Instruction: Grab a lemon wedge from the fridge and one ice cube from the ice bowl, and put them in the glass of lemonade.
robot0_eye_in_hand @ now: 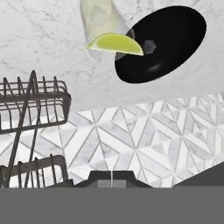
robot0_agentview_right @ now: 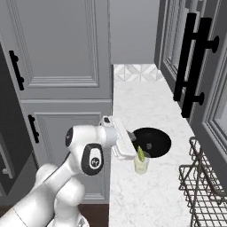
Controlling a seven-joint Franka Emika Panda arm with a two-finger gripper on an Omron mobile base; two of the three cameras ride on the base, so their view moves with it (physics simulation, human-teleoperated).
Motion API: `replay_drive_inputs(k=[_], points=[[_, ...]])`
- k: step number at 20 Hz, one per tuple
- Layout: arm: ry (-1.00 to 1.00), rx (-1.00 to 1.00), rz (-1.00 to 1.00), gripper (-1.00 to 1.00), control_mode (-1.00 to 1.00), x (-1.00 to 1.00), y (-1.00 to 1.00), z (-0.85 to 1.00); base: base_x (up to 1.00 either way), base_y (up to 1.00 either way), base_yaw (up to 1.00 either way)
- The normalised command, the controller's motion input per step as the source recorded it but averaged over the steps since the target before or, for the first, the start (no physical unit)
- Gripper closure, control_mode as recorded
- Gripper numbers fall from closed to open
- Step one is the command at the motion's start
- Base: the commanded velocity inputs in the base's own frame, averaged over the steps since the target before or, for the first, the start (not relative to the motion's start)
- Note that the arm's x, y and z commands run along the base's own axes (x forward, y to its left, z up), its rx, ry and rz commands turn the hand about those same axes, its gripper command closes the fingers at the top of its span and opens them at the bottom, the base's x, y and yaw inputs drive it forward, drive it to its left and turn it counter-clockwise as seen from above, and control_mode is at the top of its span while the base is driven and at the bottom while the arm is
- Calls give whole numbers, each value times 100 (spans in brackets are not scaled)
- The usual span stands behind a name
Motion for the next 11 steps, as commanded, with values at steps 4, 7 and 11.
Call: replay_drive_inputs(k=[4,7,11], points=[[0,9,3,100,-100,-63,54,100,0,0,0],[0,13,3,100,-100,-60,71,94,0,0,0],[0,12,2,100,-100,-61,75,56,0,0,0]])
